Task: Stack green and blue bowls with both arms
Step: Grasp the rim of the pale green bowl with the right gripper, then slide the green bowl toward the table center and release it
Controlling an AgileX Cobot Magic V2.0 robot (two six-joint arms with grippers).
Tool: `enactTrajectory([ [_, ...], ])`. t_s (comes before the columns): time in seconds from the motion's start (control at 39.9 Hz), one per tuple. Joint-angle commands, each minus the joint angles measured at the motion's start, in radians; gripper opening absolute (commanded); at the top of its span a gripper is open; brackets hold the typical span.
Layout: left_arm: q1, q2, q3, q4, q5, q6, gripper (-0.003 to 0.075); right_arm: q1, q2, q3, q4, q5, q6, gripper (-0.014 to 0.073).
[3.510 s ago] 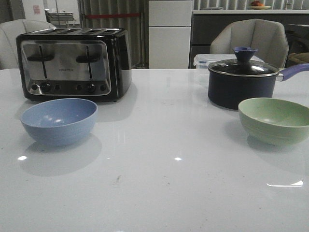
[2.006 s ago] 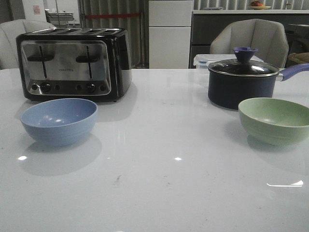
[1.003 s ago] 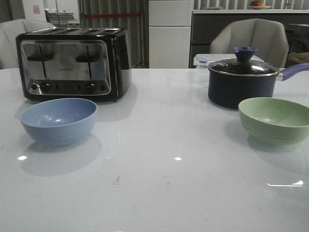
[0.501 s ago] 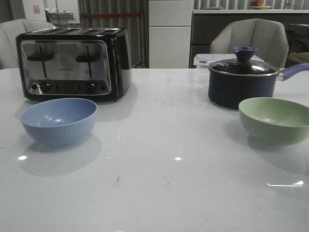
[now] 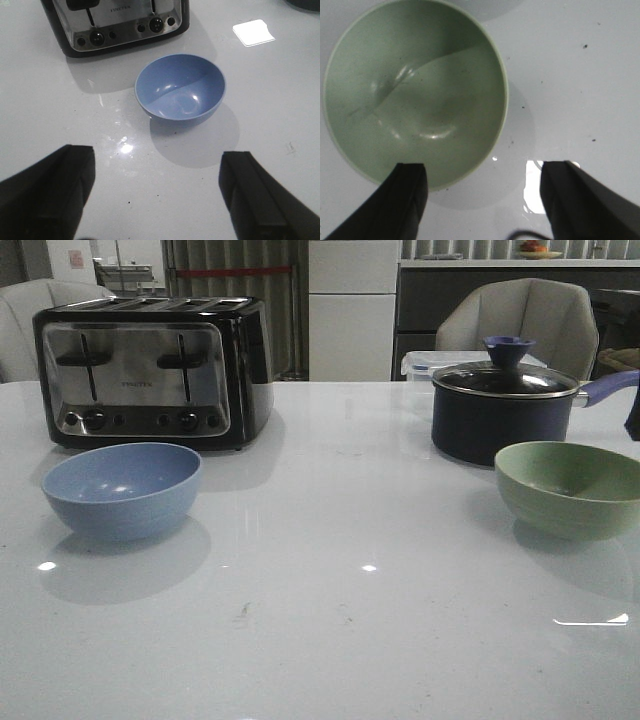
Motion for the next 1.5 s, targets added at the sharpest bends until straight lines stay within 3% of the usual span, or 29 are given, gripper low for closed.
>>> enactTrajectory([
  [0.0,-0.008,0.005,-0.039,0.008,-0.073,-0.002,0.0561,-0.007,0.030,-0.076,0.007,-0.022,-0.013,0.0573],
  [0.43,-0.008,0.005,-0.039,0.008,-0.073,-0.002,0.0561,-0.007,0.217,-0.143,-0.026,-0.085,-0.013,0.0556],
  [0.83,-0.008,0.005,-0.039,0.008,-0.073,-0.002,0.0561,-0.007,0.223,-0.143,-0.025,-0.122,-0.013,0.0139],
  [1.03,-0.008,0.005,-0.039,0.008,-0.073,-0.002,0.0561,0.003,0.178,-0.143,-0.025,-0.110,-0.021,0.0055],
  [1.18,-0.008,0.005,-0.039,0.008,-0.073,-0.002,0.0561,0.084,0.087,-0.143,-0.024,-0.077,-0.101,0.0055],
  [1.48,-0.008,0.005,-0.039,0.008,-0.073,-0.002,0.0561,0.358,0.039,-0.143,0.009,-0.058,-0.104,0.0057],
])
